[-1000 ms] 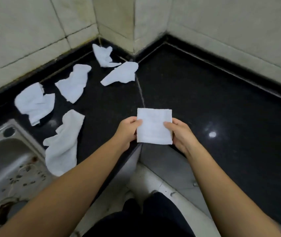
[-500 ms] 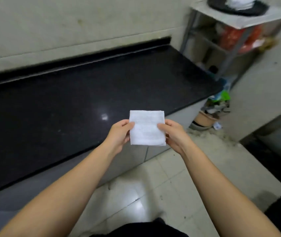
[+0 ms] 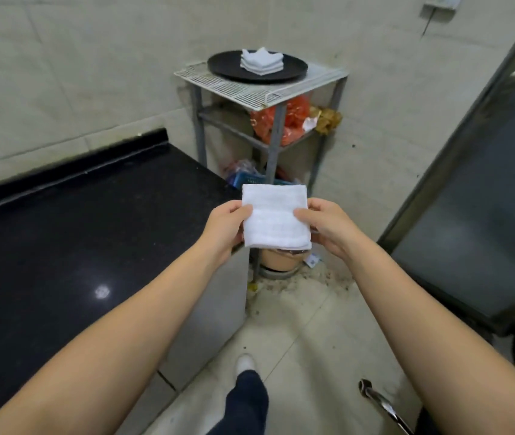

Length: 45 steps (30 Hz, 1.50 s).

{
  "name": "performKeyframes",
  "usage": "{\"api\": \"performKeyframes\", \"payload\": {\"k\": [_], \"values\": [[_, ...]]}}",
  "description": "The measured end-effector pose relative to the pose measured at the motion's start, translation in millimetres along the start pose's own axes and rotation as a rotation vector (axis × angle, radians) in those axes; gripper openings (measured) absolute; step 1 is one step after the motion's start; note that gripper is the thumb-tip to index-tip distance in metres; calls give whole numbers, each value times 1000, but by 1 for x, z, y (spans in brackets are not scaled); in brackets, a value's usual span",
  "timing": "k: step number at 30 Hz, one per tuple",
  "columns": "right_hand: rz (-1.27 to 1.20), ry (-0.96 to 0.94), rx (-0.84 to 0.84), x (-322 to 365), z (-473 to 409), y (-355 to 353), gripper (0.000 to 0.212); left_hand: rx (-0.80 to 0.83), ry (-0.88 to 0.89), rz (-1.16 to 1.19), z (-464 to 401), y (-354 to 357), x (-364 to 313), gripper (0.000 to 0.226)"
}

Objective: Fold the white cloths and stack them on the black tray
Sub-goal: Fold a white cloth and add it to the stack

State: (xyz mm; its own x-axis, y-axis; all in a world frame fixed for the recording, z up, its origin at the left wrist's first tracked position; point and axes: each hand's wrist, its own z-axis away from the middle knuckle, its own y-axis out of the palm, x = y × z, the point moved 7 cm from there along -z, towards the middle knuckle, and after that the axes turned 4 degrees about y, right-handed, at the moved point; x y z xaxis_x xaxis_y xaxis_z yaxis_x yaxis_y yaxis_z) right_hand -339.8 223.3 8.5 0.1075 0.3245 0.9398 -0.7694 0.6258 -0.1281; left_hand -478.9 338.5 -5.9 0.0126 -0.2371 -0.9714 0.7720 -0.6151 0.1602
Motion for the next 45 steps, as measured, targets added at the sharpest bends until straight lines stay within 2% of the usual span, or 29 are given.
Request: {"api": "performKeyframes", "payload": {"k": [4,11,14,18,22,26,29,33,37,43,45], "values": [[50,-60,-1,51,-92,-28,21,0,64,5,-89,32,-37,14],[59,-216,-4,167,-233,-80,14,-23,193,-60,-246,86,-127,11],[130,-279,33,210,-284,-89,14,-66,275,-120,-299,95,-162,22],[235,-342,88,265,-367,-88,8,-162,310,-125,-373,92,-198,25],[240,-367,136,317,-459,-80,4,-271,306,-114,-454,91,-224,24],[293,-378,202,363,-542,-69,8,-393,275,-87,-531,84,-243,25],[356,-375,265,377,-597,-52,21,-505,215,-99,-569,74,-242,24],[467,-344,381,362,-651,-25,19,-631,147,-190,-596,58,-226,30],[535,-341,441,345,-673,-13,3,-668,43,-350,-604,51,-202,31],[583,-398,425,341,-680,-16,4,-707,32,-403,-604,51,-194,32],[609,-396,412,341,-678,-17,16,-709,36,-422,-601,53,-198,32]]}}
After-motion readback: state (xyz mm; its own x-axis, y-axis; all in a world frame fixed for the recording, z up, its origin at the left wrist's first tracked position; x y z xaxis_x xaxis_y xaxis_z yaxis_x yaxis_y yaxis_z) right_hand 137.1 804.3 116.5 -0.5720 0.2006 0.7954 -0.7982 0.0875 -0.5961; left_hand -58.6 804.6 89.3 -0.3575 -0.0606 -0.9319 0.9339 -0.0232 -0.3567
